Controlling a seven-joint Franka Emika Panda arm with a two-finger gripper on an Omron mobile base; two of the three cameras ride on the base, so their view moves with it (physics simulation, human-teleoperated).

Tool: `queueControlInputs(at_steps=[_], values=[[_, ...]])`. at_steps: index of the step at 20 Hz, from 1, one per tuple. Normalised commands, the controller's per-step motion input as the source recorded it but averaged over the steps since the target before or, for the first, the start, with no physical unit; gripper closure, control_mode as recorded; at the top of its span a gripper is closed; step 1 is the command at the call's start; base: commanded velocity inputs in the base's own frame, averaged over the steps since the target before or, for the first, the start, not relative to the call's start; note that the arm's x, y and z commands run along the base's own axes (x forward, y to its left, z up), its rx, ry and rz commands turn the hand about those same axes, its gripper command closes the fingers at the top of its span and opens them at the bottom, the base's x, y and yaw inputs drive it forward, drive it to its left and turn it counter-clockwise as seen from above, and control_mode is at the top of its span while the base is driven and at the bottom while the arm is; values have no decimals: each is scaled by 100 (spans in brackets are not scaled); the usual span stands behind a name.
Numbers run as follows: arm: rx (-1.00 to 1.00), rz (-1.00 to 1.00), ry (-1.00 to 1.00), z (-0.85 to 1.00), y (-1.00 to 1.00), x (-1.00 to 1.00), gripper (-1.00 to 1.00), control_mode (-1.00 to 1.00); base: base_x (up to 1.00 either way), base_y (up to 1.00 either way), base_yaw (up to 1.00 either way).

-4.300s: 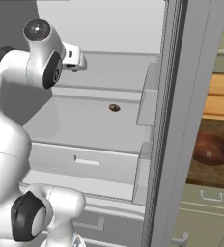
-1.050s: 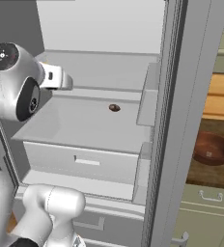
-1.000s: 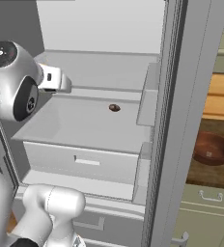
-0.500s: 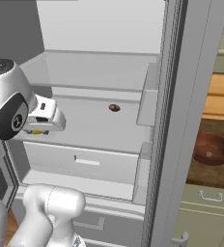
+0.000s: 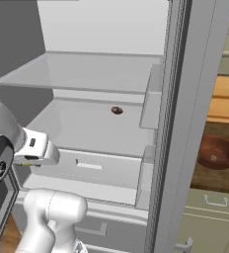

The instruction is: Grab a lemon wedge from the fridge and one ice cube from the ice bowl, and put them in the glass of lemonade.

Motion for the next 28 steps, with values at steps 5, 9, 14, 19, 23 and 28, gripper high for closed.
queueControlInputs(at_steps=[5,9,14,19,23,28], values=[[0,0,3,-10,0,-54,100,100,-40,0,0],[0,0,0,0,0,0,100,100,-100,0,-3],[0,0,0,0,0,0,100,100,-100,-13,-32],[0,0,0,0,0,0,100,100,-93,-28,-65],[0,0,0,0,0,0,100,100,-26,-73,-71],[0,0,0,0,0,0,100,100,9,-100,-55]])
